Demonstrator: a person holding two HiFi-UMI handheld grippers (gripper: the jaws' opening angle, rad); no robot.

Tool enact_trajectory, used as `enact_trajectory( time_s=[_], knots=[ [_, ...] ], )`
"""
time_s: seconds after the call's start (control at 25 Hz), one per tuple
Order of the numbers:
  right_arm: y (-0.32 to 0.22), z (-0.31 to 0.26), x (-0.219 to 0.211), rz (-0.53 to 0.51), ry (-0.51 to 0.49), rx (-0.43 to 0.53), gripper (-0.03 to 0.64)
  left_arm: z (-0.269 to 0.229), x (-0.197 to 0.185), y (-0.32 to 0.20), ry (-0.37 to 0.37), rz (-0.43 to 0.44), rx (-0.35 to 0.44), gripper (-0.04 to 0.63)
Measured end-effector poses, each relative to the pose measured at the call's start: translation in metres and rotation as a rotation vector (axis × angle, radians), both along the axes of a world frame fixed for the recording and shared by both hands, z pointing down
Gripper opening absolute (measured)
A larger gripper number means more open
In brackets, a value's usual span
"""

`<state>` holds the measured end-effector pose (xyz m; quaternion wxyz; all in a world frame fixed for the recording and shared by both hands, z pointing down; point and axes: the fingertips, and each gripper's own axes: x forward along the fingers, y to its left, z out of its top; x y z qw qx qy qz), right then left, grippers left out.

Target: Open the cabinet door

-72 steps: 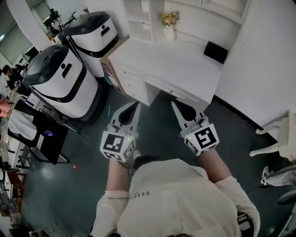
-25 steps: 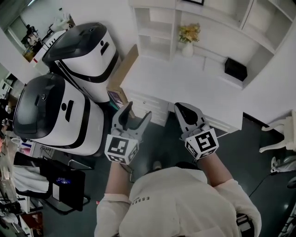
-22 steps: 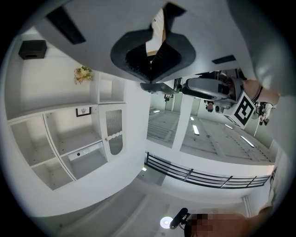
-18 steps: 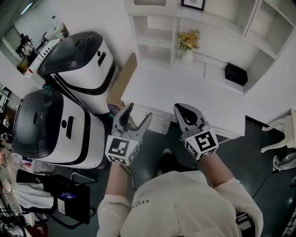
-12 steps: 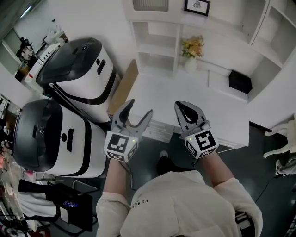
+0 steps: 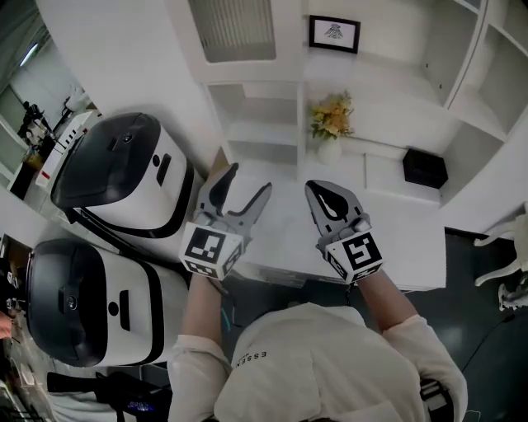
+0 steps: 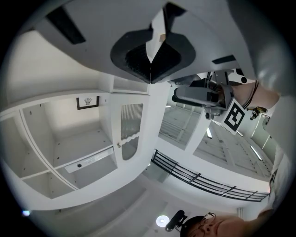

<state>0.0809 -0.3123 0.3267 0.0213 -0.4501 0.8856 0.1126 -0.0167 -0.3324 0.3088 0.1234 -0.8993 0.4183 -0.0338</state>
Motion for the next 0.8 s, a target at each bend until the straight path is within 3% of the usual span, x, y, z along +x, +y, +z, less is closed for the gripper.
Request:
enact_trajectory(
  time_s=[0.36, 0.48, 0.8],
  knots=[
    [-0.048, -0.038, 0.038, 0.151, -0.008, 0.054, 0.015, -0.094, 0.037, -0.084, -0.044, 0.128, 0.126, 0.29],
    [-0.063, -0.051, 0.046, 0.191, -0.019, 0.053, 0.015, -0.132, 0.05, -0.103, -0.021, 0.188, 0.14, 0.287],
    [-0.087, -0.086, 0.051, 0.308, 0.003, 0.046, 0.015, -0.212, 0.077, -0.147, -0.036, 0.221, 0.209, 0.285]
  ],
)
